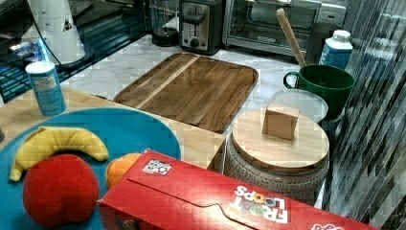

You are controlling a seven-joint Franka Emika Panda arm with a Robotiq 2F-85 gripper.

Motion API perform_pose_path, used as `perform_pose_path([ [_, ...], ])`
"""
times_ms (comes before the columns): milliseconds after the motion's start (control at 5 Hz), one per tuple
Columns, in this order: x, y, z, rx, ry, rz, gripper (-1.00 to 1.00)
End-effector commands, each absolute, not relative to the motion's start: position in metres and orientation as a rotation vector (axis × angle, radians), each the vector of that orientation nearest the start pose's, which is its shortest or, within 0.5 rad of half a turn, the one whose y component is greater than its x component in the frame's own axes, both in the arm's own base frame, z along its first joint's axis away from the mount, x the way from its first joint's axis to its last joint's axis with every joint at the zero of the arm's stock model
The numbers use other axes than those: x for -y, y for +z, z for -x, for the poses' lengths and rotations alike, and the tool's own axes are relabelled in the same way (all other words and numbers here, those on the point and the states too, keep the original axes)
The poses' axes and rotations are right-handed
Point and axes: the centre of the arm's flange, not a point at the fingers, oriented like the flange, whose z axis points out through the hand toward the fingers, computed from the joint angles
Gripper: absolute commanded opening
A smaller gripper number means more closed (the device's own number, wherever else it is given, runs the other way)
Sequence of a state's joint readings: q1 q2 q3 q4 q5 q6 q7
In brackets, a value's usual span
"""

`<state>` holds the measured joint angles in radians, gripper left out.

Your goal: Open the drawer.

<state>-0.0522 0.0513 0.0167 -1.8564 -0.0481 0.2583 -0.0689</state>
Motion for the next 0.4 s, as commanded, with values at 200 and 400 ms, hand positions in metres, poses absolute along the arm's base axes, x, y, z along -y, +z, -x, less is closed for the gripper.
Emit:
perform_pose_path([
  [200, 0.0224, 0.4815, -0.5675, -1.15, 0.093, 2.996, 1.0],
  [400, 0.0224, 0.4815, -0.5675, -1.15, 0.093, 2.996, 1.0],
])
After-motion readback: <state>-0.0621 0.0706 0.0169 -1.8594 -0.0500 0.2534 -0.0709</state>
